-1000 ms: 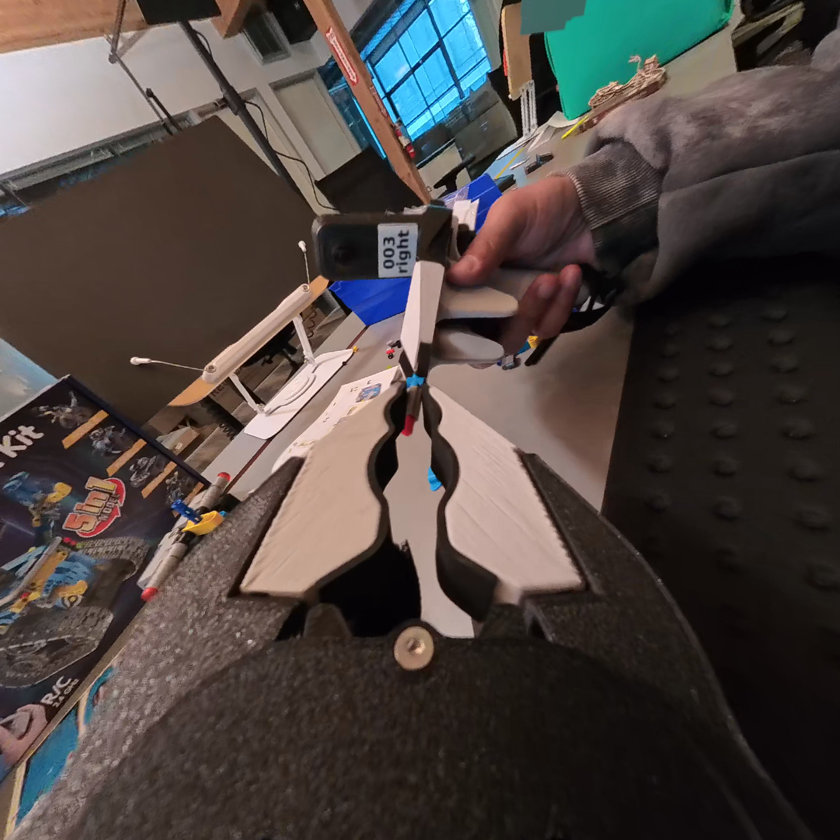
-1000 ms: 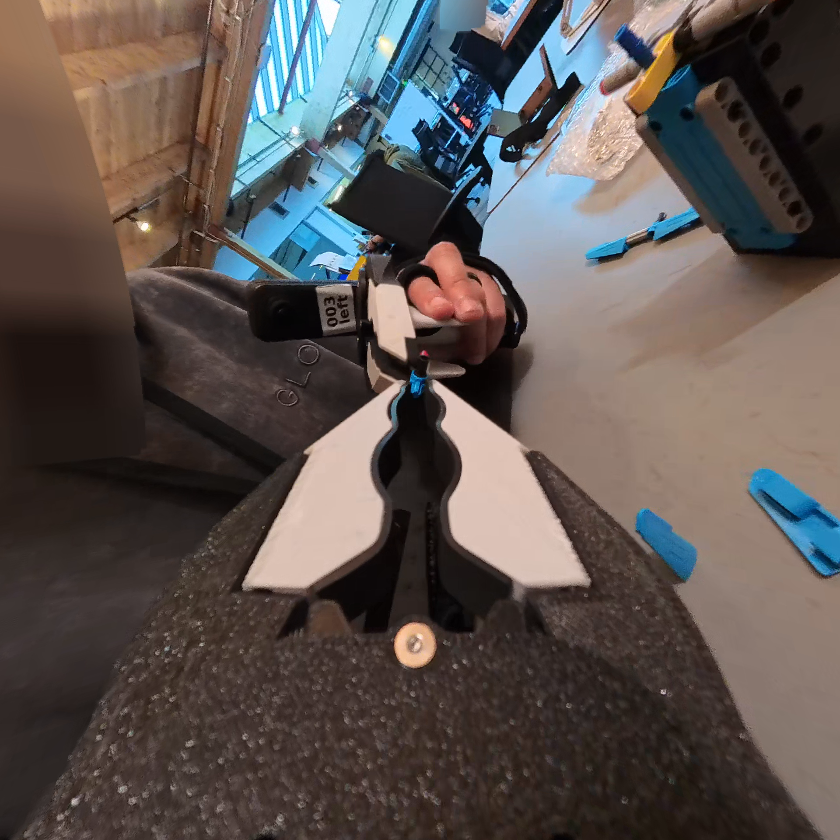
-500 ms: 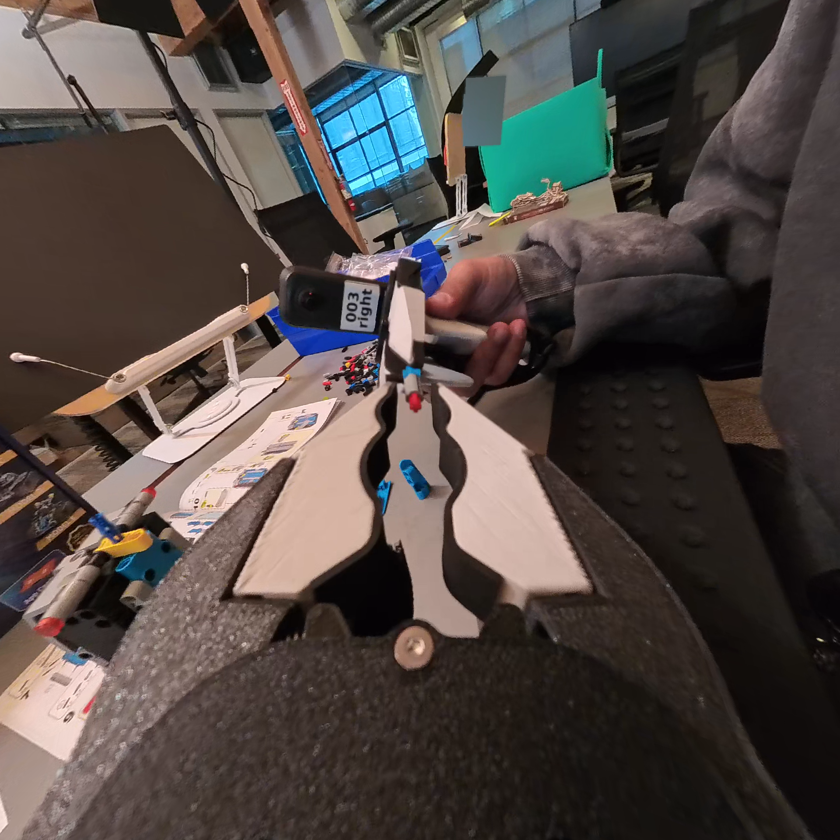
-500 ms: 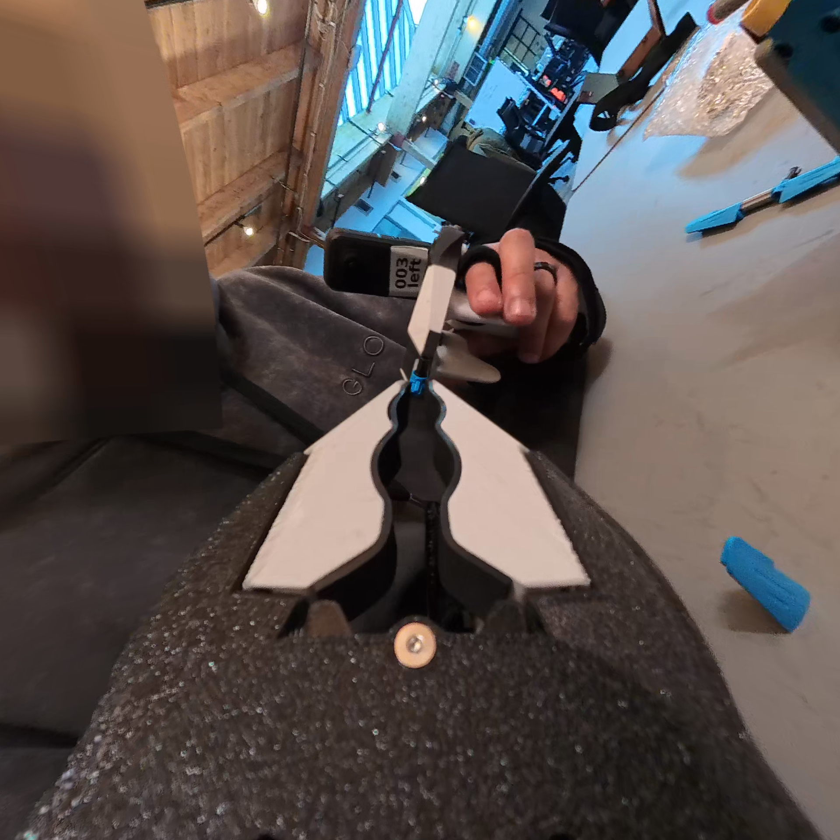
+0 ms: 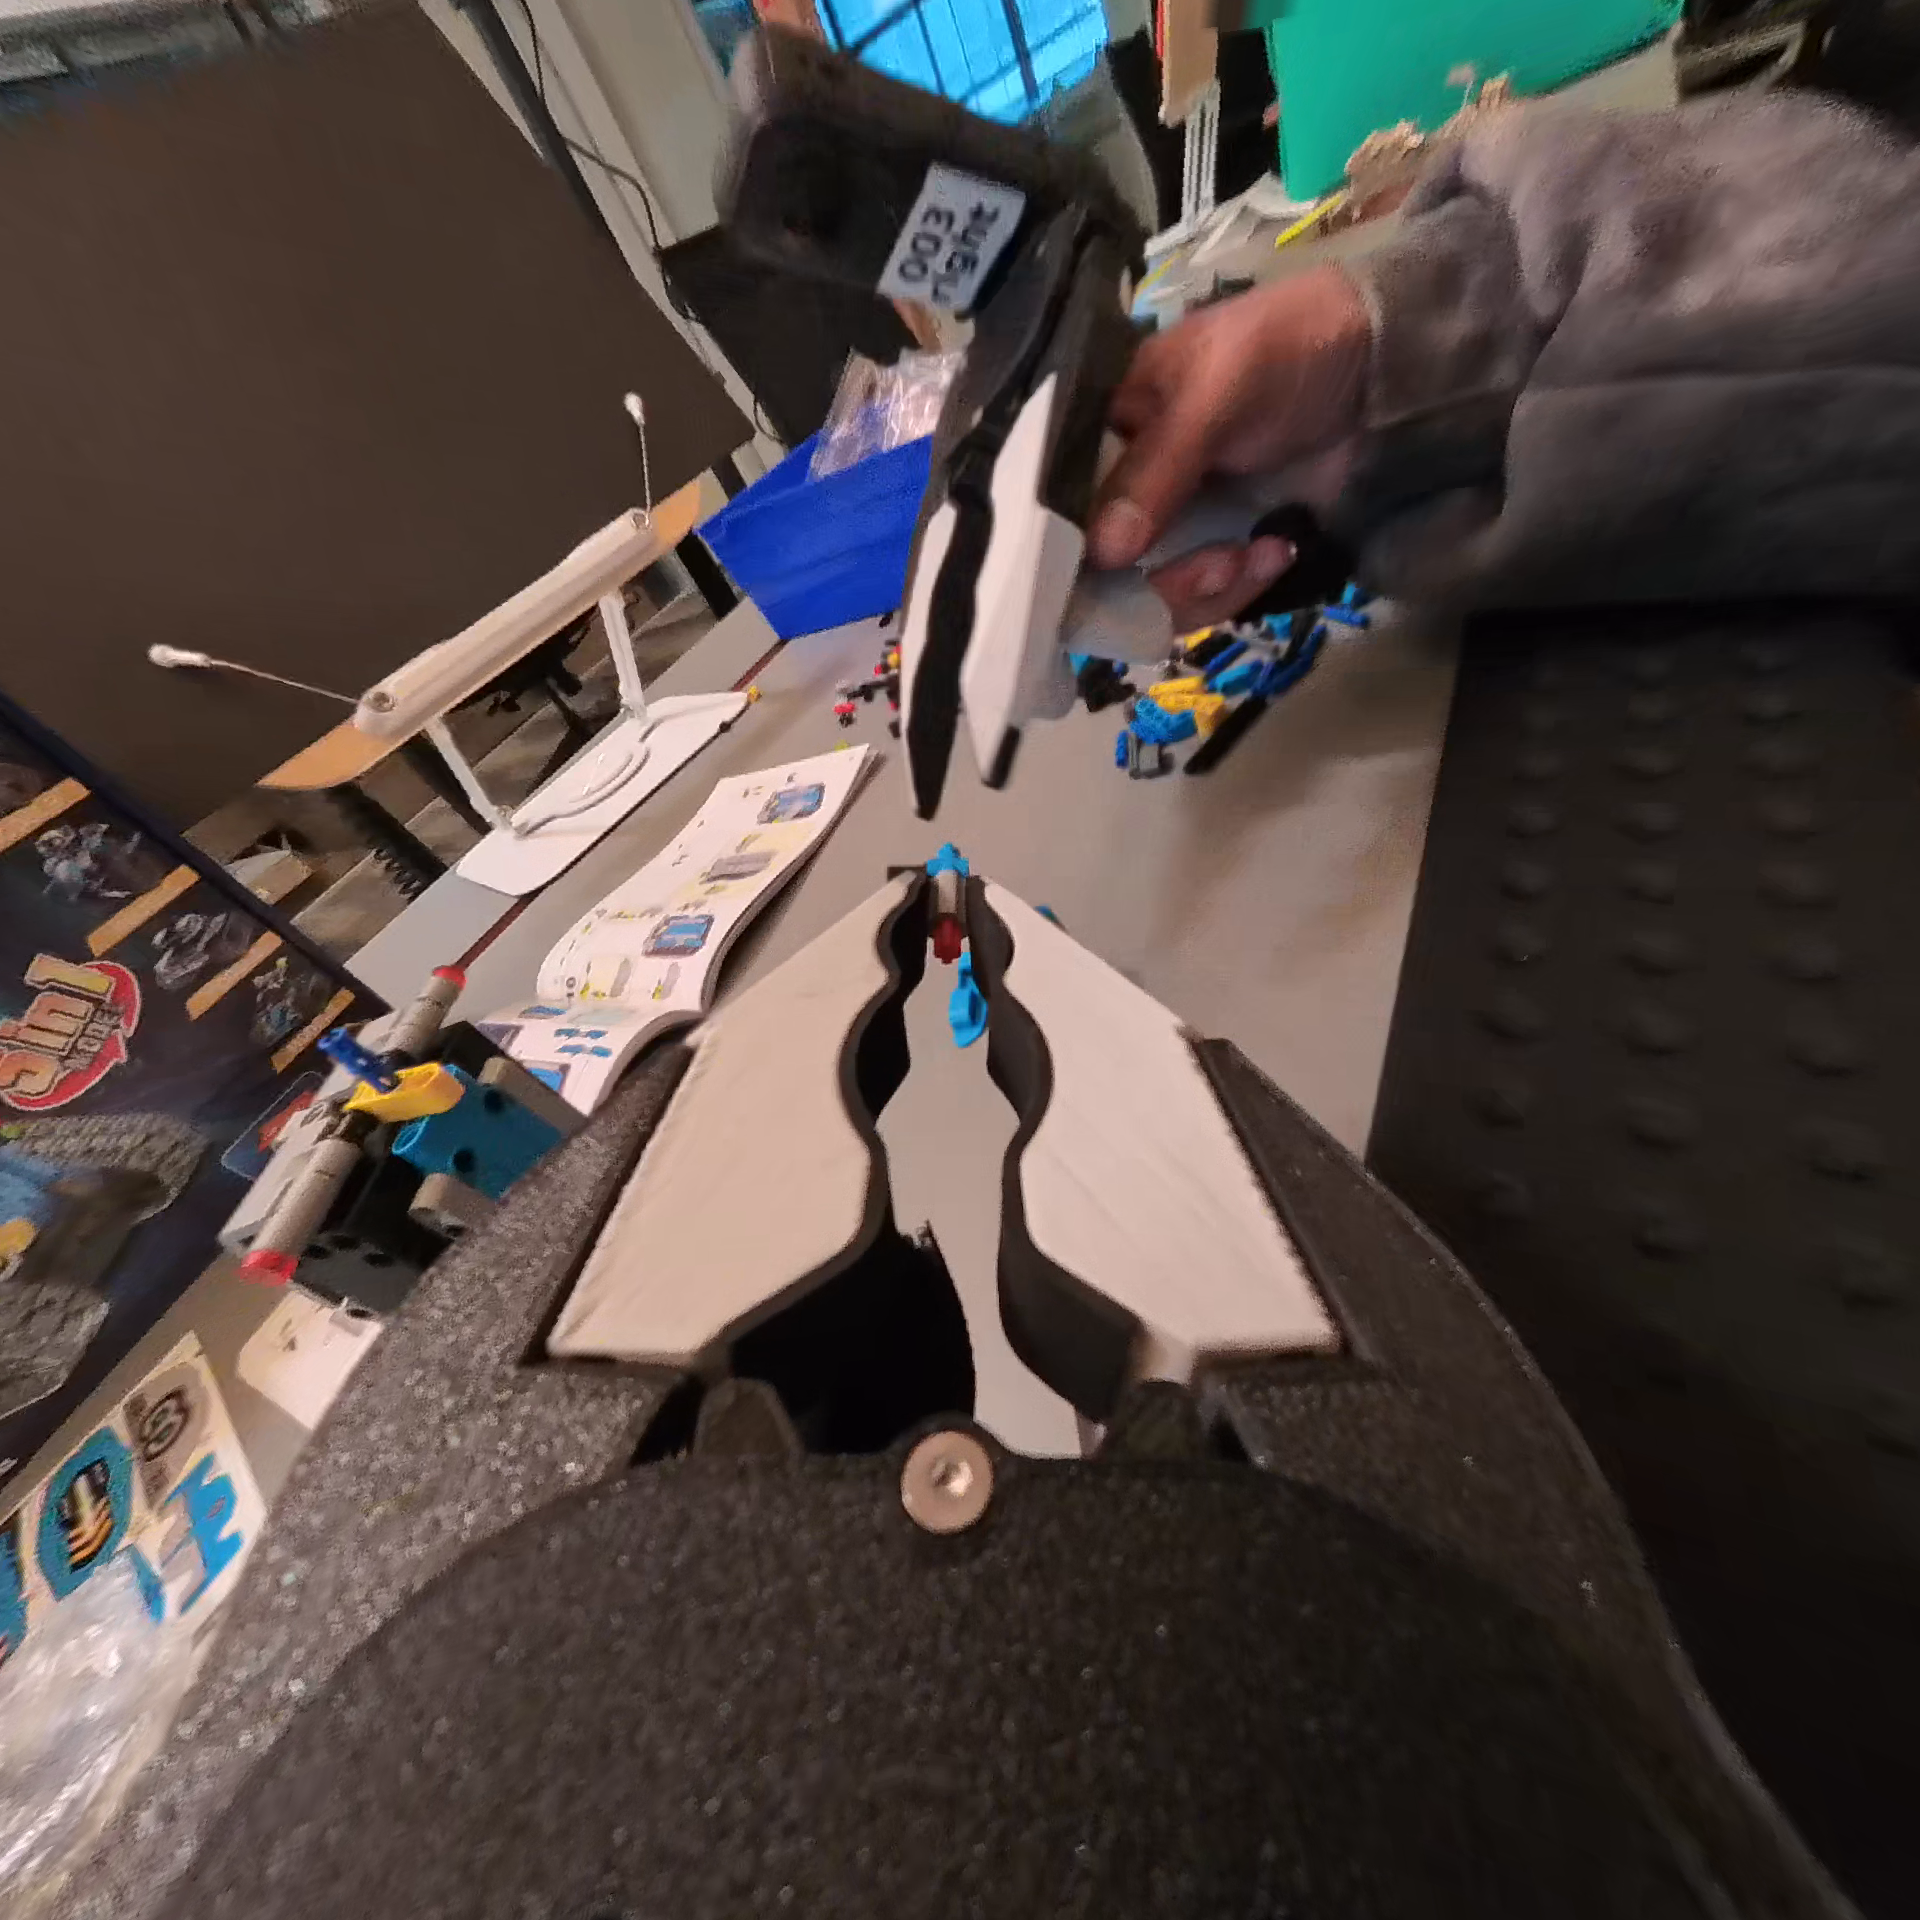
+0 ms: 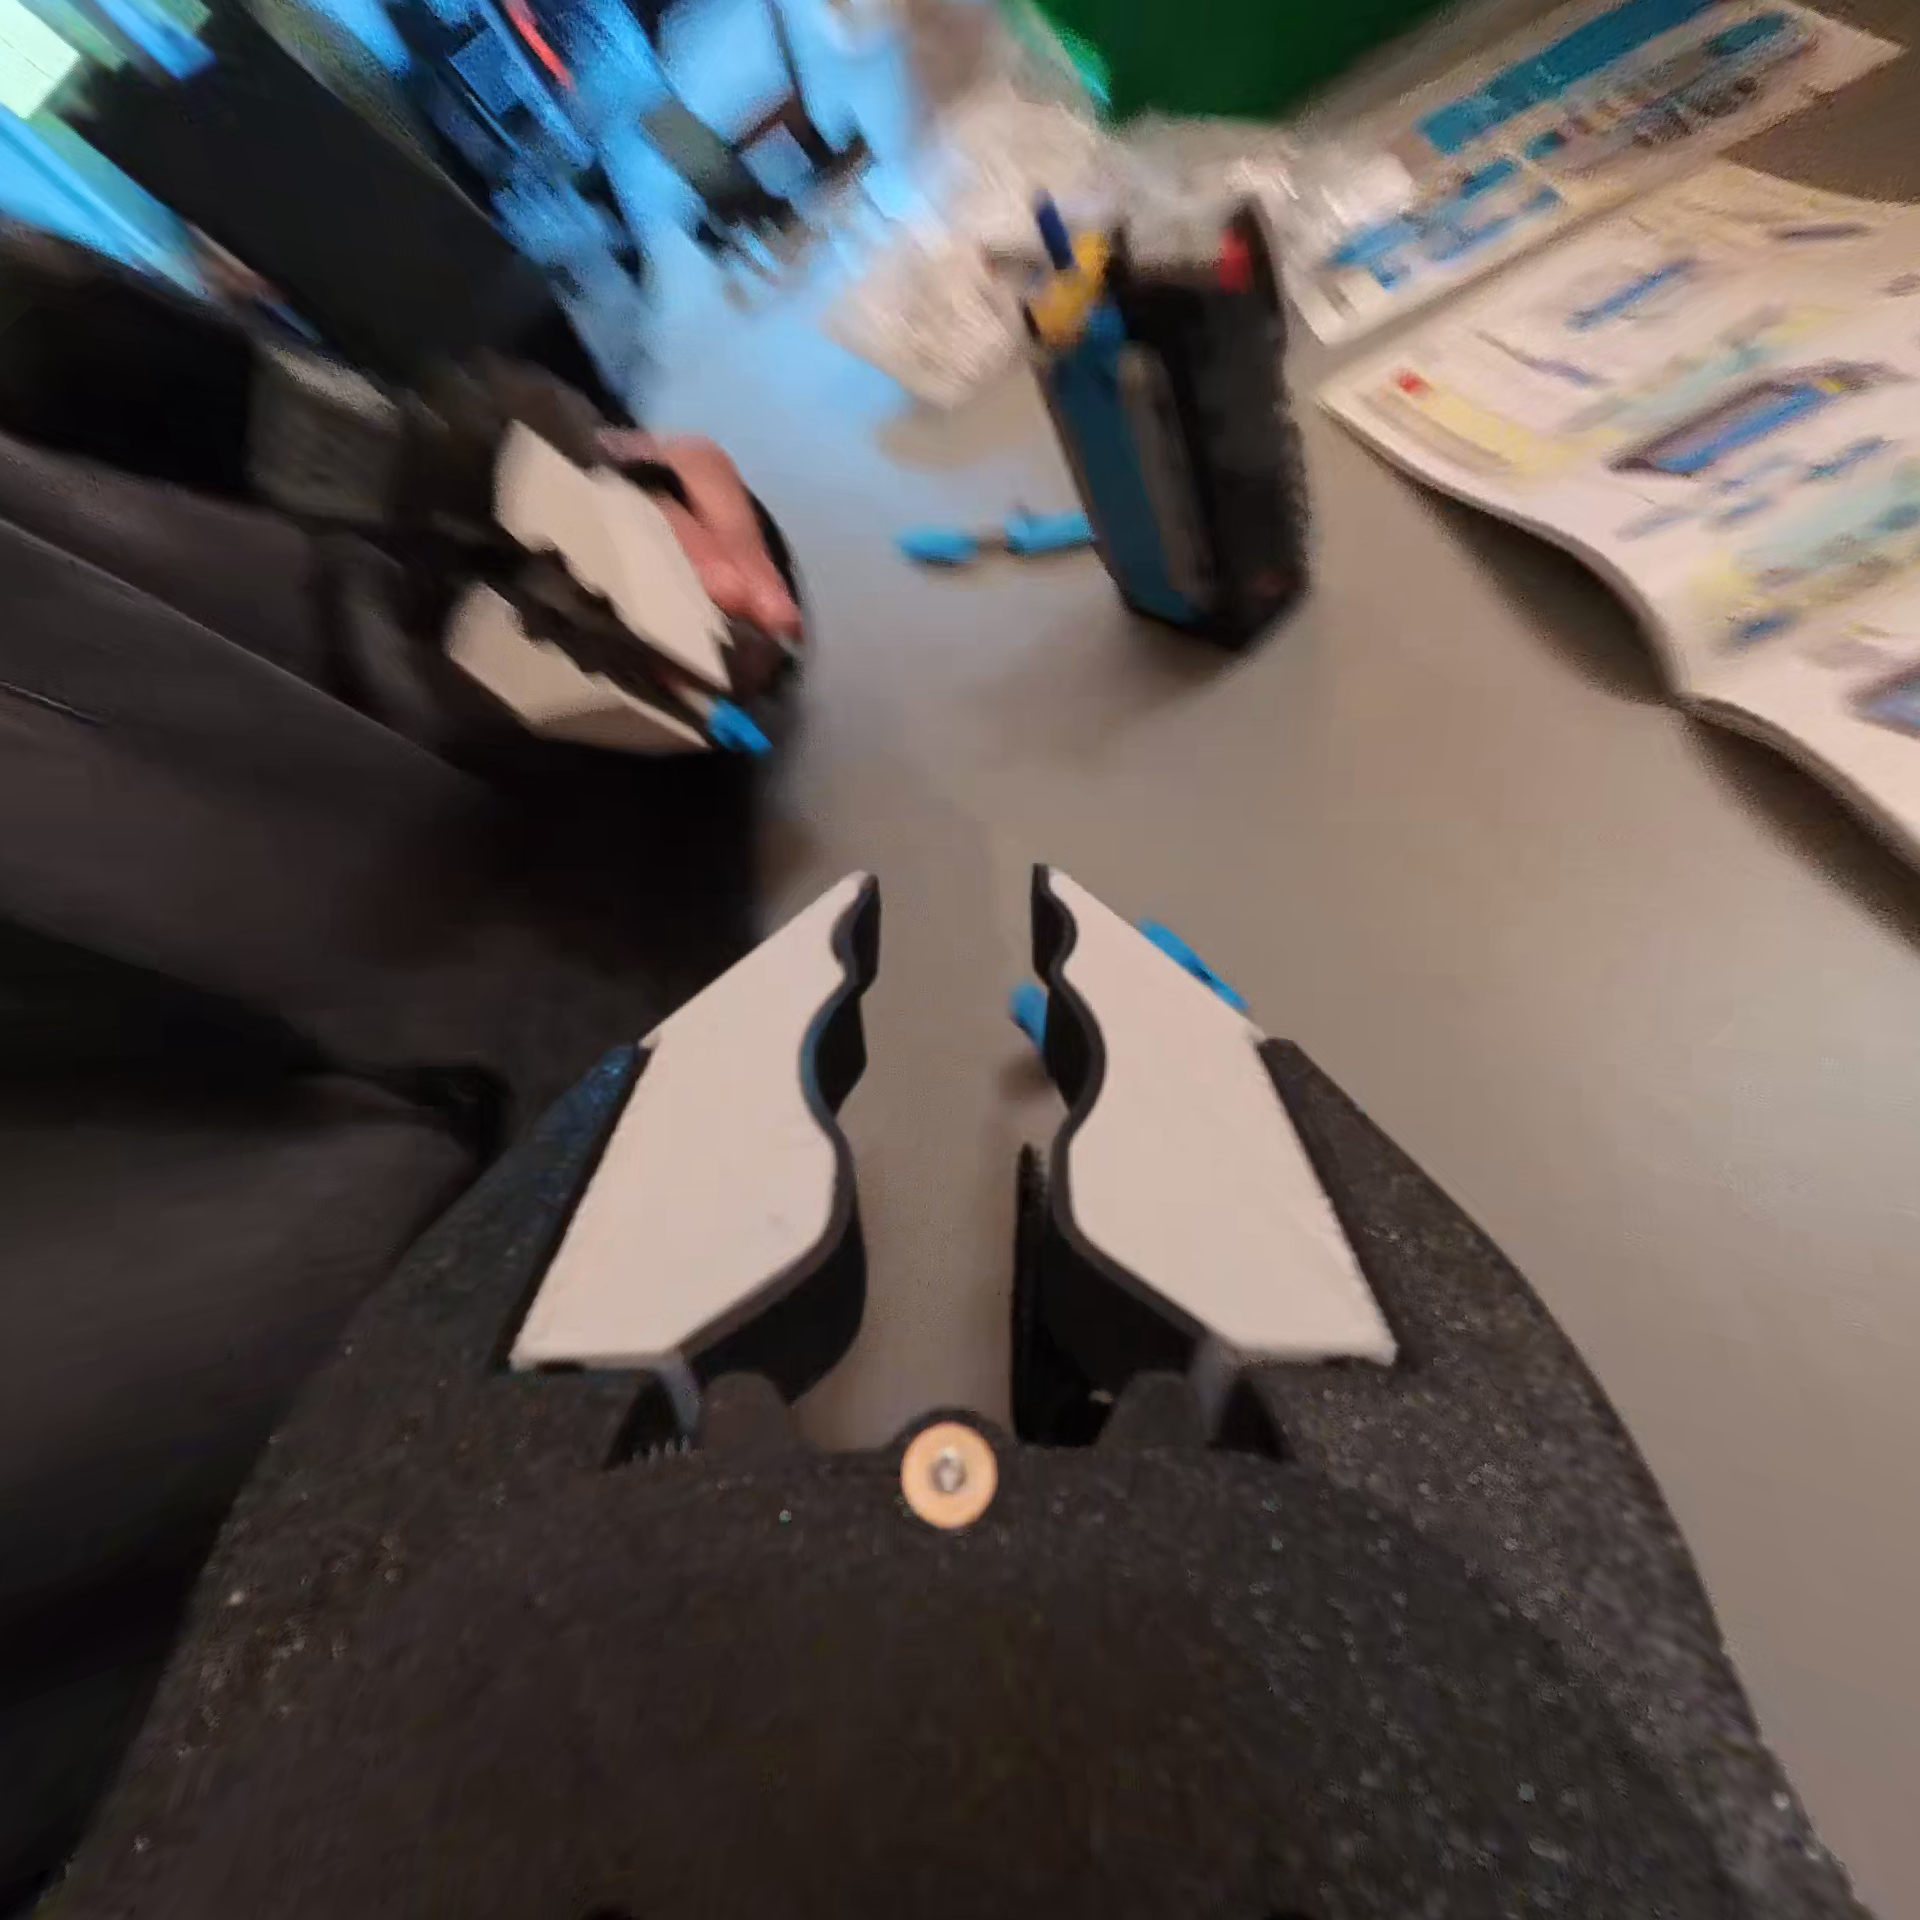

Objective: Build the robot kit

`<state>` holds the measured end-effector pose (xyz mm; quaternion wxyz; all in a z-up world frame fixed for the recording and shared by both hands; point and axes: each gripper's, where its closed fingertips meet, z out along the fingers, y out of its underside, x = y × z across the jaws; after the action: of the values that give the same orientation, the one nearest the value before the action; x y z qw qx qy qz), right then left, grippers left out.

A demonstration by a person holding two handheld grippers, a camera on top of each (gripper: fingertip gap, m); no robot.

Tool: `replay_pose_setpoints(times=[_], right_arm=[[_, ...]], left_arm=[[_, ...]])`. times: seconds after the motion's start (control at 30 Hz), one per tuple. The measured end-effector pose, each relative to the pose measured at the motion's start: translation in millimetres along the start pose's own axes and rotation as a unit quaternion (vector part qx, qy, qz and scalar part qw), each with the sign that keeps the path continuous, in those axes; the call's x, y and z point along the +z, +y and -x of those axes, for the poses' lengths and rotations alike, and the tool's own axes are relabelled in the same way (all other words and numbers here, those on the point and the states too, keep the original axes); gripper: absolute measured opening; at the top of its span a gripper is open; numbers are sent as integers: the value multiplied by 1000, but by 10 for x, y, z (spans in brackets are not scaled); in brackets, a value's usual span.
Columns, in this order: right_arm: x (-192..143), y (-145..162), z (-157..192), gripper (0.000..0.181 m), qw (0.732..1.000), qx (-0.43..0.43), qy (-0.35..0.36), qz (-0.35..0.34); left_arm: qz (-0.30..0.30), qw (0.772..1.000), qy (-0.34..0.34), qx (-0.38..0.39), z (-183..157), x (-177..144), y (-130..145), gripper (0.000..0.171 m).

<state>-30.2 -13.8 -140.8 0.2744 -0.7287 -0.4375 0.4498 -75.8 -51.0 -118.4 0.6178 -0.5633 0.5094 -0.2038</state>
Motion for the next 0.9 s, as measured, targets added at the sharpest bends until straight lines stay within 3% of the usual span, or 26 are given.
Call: replay_pose_setpoints(times=[0.13,0.2,0.47,0.5,0.6,0.67,0.73,0.8,0.9], right_arm=[[161,470,-182,47,985,-28,89,145],[211,591,-232,45,972,-56,125,189],[289,665,-324,17,955,-90,169,227],[319,668,-296,9,958,-92,159,222],[366,605,-235,7,967,-89,135,196],[394,404,-84,6,987,-49,82,127],[400,69,153,6,999,31,-13,16],[379,-196,336,6,985,113,-107,-70],[383,-359,379,6,959,189,-170,-129]], left_arm=[[43,999,-12,28,7,64,146,6],[51,998,-15,37,3,77,171,7],[60,998,-9,35,-5,108,217,6],[62,997,-10,37,0,111,225,6],[63,997,-10,35,5,109,231,7],[46,998,-18,31,37,81,167,6],[21,999,-30,19,97,36,72,6],[-16,999,-42,8,152,-30,-58,6],[-50,996,-67,12,225,-124,-187,6]])
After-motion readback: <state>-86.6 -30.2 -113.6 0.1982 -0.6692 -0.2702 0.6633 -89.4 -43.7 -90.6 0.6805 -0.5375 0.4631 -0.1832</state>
